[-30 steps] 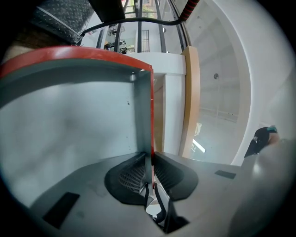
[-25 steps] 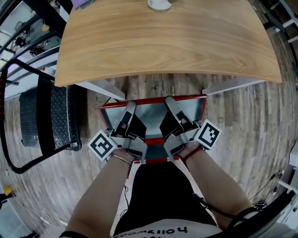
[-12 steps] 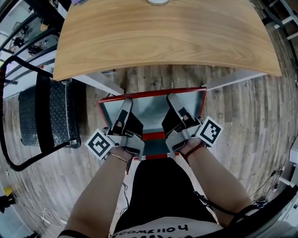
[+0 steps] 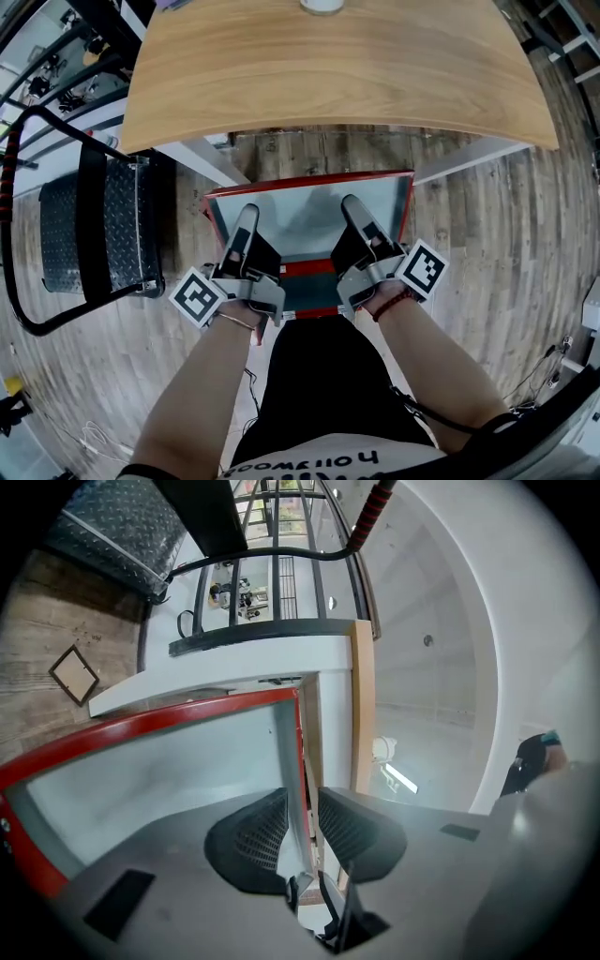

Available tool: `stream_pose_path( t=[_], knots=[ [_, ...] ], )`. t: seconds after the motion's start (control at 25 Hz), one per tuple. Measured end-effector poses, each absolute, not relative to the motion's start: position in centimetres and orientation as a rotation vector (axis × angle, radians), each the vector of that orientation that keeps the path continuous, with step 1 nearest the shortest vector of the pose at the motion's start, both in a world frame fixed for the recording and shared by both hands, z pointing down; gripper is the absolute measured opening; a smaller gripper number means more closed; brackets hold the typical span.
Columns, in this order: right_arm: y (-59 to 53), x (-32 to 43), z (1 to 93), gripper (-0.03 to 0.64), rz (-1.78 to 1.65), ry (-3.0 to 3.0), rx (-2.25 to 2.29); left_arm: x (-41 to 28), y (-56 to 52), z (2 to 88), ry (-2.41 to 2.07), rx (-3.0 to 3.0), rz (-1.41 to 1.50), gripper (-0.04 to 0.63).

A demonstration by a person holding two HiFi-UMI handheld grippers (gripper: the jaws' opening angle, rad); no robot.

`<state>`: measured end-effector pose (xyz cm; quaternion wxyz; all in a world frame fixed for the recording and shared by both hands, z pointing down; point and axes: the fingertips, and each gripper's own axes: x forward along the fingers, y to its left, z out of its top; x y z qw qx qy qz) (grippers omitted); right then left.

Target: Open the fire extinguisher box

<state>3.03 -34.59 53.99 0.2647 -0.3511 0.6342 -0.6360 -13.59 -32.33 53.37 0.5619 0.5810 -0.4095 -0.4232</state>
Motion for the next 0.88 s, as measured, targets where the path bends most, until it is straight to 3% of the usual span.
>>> stream_pose_path(
  t=[0.4, 0.72, 0.88],
  knots=[
    [-30.5, 1.9, 50.3, 0.032, -1.71, 1.835, -0.876, -11.6, -28.6, 48.7, -0.843, 1.519, -0.848, 0.07],
    [-28.8, 0.2, 43.6, 0.011, -1.6, 1.985, -0.8, -11.9, -26.2, 41.2, -0.759, 1.66, -0.776, 0.006],
    [-28.3, 1.6, 38.3, 0.011, -1.491, 2.006, -0.801, -11.1, -24.9, 37.2, -0.783, 1.849, -0.618, 0.005]
  ],
)
